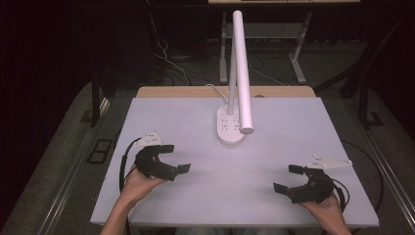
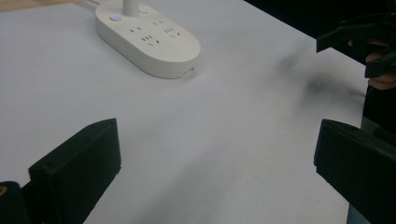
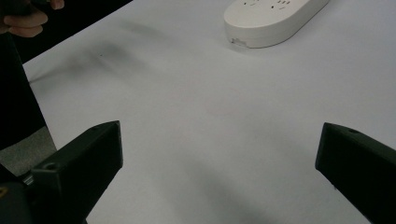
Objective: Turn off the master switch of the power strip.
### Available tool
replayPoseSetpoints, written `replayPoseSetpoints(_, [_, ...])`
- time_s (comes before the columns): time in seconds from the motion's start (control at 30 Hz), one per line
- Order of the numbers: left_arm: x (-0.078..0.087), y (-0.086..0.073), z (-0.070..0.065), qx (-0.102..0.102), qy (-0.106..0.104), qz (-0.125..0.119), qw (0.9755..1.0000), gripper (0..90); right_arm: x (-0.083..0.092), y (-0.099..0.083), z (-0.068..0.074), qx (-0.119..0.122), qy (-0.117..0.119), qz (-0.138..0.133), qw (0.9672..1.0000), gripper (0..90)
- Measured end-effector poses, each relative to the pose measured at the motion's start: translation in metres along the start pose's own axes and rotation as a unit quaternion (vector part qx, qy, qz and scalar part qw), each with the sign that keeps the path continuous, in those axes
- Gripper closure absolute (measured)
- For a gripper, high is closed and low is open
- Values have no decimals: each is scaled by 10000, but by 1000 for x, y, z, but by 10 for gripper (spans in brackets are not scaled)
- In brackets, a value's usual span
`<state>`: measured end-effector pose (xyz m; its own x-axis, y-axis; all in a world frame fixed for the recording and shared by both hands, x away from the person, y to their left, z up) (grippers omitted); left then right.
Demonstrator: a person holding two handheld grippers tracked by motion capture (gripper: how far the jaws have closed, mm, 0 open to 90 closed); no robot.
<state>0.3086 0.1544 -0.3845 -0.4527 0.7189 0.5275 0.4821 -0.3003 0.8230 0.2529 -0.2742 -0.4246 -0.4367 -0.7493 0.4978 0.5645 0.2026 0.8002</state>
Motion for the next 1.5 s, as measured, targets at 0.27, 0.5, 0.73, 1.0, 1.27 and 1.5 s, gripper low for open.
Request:
replayPoseSetpoints(0.27, [-3,13,3,-57,16,44,10000,0,0,0,0,-19,3,35,10000,0])
replayPoseSetpoints(0.5, [-8,26,7,-115,22,93,9999,0,-2,0,1,25,18,42,10000,0])
replayPoseSetpoints(0.73, [-12,37,12,-175,41,133,9998,0,-2,0,1,36,22,35,10000,0])
replayPoseSetpoints(1.0, [-18,52,19,-205,61,141,9997,0,-1,-1,1,-2,11,49,10000,0])
replayPoseSetpoints(1.27, [-24,69,25,-284,99,238,9993,0,-1,-1,0,-13,10,41,10000,0])
replayPoseSetpoints(1.5, [-30,79,31,-331,117,322,9989,0,-1,-1,0,-25,3,30,10000,0])
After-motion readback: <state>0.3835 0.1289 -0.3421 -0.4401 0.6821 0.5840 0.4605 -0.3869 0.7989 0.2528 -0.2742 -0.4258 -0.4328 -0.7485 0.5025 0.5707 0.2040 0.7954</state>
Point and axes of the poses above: each handheld gripper's, and its own axes: x roughly backward along the jaws, y roughly out of its top, z roughly to its left, the point moved 2 cm from there along -x, roughly forward along the jaws, and after that the axes turned 4 degrees about y, right-handed, at the moved point
